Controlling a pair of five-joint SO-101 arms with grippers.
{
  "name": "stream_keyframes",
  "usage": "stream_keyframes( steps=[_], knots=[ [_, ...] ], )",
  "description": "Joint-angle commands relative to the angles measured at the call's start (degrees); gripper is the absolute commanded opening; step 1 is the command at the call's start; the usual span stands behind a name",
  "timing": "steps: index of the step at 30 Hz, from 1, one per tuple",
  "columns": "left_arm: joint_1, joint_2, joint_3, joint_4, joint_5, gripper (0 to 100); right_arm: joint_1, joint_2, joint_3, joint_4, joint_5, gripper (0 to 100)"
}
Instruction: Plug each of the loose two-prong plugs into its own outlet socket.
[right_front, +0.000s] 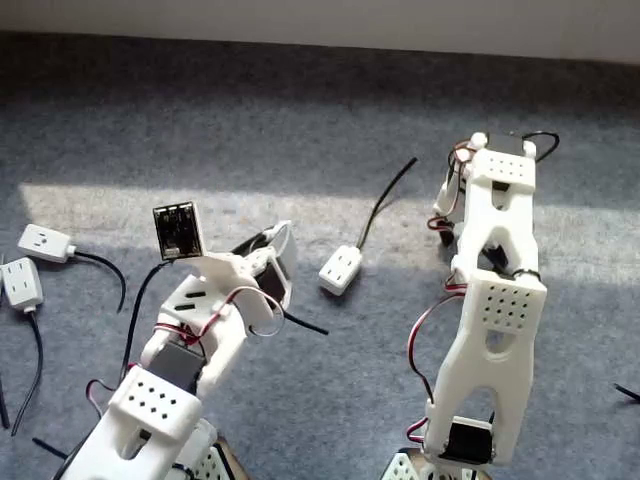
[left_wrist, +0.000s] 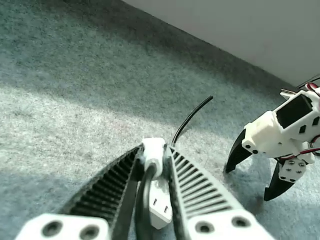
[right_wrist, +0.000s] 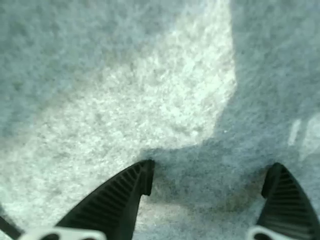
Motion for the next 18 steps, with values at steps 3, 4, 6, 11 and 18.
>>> stream_keyframes(
  steps=[3, 4, 6, 11, 18],
  knots=[
    [2.1, 6.1, -3.6, -2.0, -7.7, 1, -0.2, 0.6, -1.2, -1.5, 0.4, 35.3],
    [3.4, 6.8, -4.6, -2.0, -8.9, 1, -0.2, 0.6, -1.3, -1.5, 0.4, 35.3],
    [5.8, 6.7, -6.7, -2.0, -9.5, 1, -0.2, 0.6, -1.4, -1.5, 0.5, 35.3],
    [9.1, 4.4, -9.1, -7.7, -9.9, 1, -0.1, 0.6, -1.5, -1.6, 0.5, 35.3],
    [8.0, 5.6, -4.8, -15.6, -11.8, 1, -0.1, 0.6, -1.2, -2.4, 0.6, 35.3]
  ],
)
